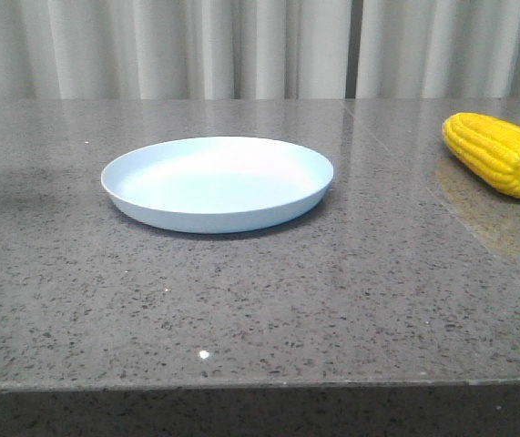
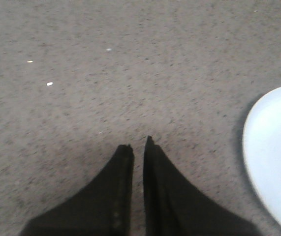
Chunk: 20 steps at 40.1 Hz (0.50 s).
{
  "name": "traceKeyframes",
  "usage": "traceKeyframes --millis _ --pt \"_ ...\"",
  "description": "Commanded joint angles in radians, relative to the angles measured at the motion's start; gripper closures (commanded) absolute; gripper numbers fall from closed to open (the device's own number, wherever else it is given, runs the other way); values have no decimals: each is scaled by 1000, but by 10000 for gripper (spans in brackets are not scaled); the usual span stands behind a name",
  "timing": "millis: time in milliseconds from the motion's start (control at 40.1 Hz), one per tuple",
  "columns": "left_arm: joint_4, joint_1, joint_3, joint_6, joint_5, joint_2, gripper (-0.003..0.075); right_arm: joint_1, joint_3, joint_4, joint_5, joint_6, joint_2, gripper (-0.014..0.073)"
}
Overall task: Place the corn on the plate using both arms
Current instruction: 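Withdraw the left gripper and move the right gripper over the corn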
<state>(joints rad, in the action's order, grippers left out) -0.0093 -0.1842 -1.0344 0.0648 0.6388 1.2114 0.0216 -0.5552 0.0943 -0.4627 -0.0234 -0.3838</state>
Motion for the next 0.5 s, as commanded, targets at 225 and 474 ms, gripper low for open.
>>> traceKeyframes --millis 225,474 --pt "104 25 306 40 -163 -410 741 7 -35 -1 75 -6 -15 -8" --pt "142 25 567 38 -288 -850 741 7 -35 -1 75 -6 -15 -8"
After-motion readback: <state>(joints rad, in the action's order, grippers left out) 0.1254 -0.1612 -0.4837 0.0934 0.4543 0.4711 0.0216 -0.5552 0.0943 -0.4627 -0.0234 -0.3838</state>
